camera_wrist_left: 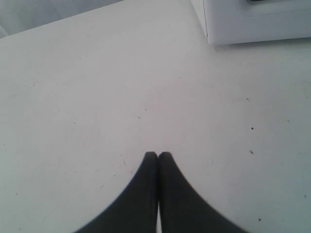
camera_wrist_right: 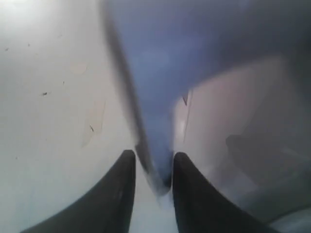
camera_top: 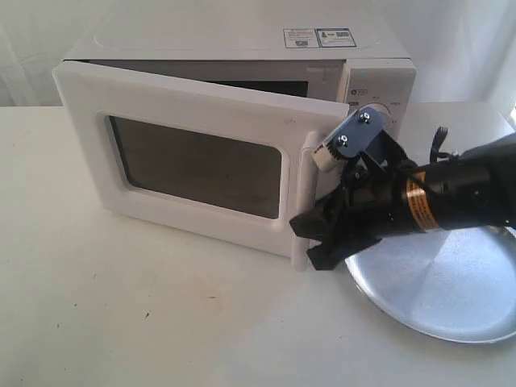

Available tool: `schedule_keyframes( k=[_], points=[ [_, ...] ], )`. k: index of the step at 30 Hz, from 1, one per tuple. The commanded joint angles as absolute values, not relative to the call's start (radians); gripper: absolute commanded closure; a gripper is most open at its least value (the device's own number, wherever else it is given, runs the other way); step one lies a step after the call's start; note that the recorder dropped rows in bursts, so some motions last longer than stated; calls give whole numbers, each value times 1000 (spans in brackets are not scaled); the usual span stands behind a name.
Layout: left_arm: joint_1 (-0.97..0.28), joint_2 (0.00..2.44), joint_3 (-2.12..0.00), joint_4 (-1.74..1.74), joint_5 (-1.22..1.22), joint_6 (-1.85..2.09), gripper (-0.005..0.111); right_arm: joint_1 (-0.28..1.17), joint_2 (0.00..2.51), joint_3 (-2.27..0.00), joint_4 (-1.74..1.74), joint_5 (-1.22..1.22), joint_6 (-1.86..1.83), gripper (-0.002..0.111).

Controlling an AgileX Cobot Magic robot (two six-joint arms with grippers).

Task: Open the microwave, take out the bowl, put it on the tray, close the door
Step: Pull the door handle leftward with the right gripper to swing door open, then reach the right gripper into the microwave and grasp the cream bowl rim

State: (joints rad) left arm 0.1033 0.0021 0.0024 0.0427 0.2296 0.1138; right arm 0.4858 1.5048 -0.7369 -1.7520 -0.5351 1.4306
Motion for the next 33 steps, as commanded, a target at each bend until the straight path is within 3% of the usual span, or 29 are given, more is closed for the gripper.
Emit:
schedule_keyframes(
  k=[1,11,18,24,28,33],
  points=[
    [96,0,0,35,232,109,107,487,1498,-663,-1744,-477,1410,79],
    [96,0,0,35,232,109,107,487,1402,-589,-1744,-452,1477,77],
    [96,0,0,35,232,109,107,487,1294,-571,-1744,-111,1527,108],
    [96,0,0,35,232,109,107,487,1292,-652,-1744,173,1529,108],
    [96,0,0,35,232,109,107,487,1348,-753,-1744,31,1502,108],
    [96,0,0,35,232,109,107,487,1435,-864,-1744,-374,1336,108]
  ],
)
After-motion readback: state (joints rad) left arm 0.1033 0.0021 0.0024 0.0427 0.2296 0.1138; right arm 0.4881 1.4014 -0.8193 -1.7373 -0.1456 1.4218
